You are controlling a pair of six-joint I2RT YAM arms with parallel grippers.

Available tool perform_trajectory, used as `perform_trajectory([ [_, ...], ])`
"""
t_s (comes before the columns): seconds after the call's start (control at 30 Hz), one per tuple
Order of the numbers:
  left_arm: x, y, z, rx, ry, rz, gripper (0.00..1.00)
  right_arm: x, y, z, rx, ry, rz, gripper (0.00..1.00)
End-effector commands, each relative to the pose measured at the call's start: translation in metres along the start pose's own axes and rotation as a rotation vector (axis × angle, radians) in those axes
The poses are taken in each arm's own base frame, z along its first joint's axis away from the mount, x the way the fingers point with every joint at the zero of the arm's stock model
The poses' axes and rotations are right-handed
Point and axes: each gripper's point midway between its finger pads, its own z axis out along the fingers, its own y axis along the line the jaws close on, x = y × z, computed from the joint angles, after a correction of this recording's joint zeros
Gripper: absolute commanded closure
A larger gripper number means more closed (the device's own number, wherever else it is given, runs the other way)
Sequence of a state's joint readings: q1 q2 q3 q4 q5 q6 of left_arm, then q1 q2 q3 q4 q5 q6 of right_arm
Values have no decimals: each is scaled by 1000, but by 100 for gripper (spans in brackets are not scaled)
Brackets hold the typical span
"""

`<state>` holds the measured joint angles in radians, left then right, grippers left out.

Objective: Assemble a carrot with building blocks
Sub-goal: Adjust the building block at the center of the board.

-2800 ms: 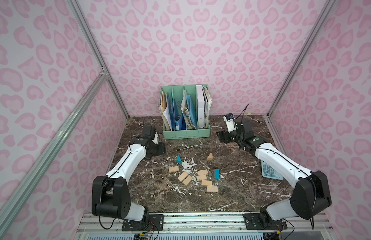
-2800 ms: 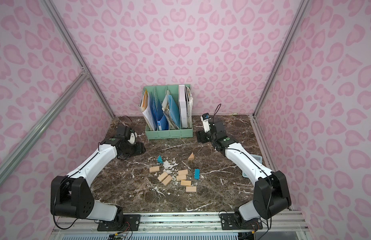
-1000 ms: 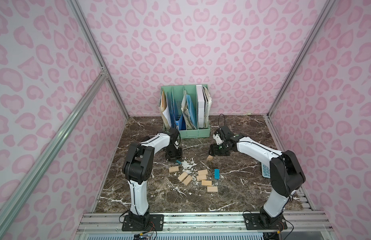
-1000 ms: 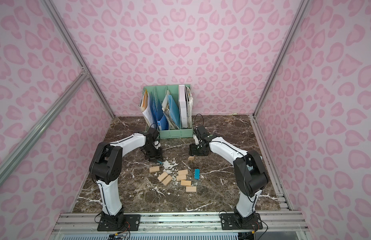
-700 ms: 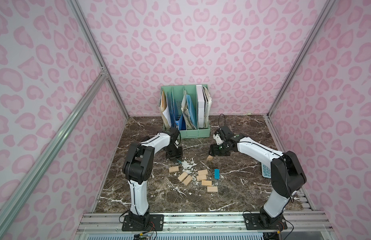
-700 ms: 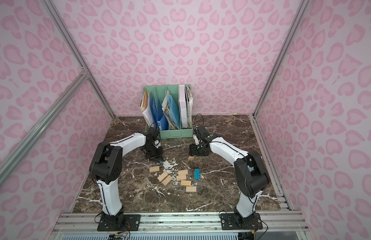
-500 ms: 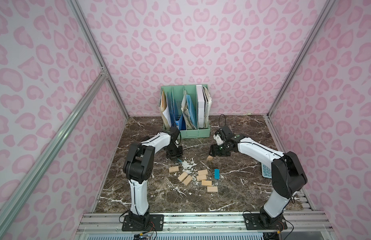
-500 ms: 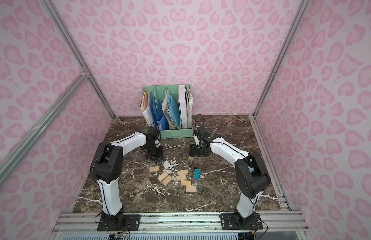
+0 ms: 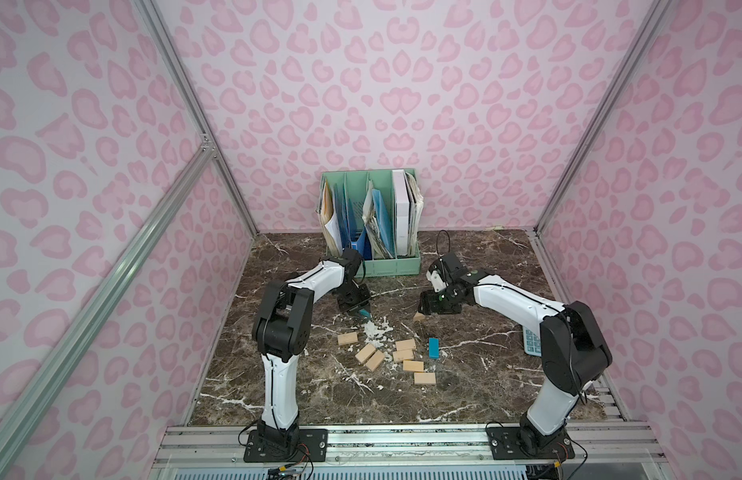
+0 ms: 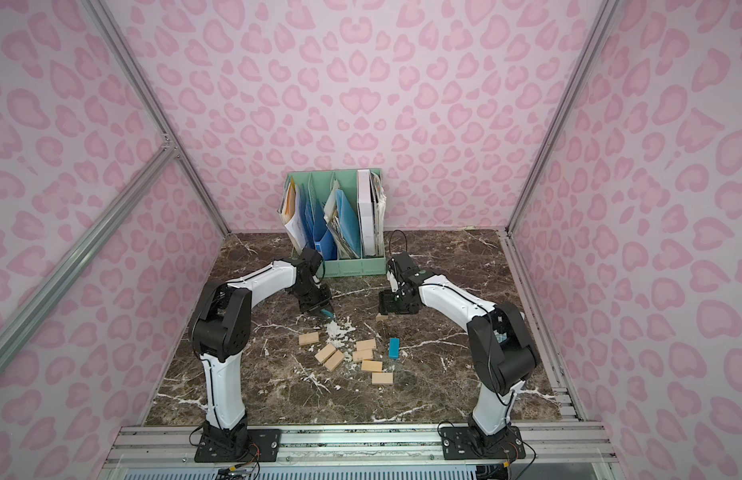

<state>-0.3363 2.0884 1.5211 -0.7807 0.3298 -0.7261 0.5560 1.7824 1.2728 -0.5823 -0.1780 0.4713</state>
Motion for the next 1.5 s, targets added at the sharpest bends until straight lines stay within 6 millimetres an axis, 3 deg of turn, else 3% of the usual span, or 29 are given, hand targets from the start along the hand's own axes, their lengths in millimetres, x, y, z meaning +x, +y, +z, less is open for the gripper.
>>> perform_trajectory([
  [0.0,-9,-12,2,31,-11,-38,73,-2,-7,5,45,3,52,31],
  [0.23,-4,-14,-3,42,-8,-41,55,-9,-3,26,32,4,88,34],
  [0.47,6,-14,-14,61,-10,-34,51,-13,-2,40,16,10,123,37],
  [0.63,7,-20,-35,78,-39,-3,50,-6,0,52,6,46,154,39],
  [0.8,4,-3,-50,6,-61,29,50,-6,7,58,-17,54,193,48],
  [0.97,9,18,-54,-25,-54,25,49,-17,17,59,-38,42,231,60],
  [1.07,19,31,-51,-45,-31,23,50,-21,20,63,-51,40,262,63],
  [1.27,33,48,-58,-86,-29,51,50,-22,24,71,-63,59,298,64],
  [1.37,36,51,-61,-91,-30,67,50,-26,19,64,0,34,242,51],
  [1.47,38,50,-62,-86,-25,81,49,-35,16,48,48,0,143,47],
])
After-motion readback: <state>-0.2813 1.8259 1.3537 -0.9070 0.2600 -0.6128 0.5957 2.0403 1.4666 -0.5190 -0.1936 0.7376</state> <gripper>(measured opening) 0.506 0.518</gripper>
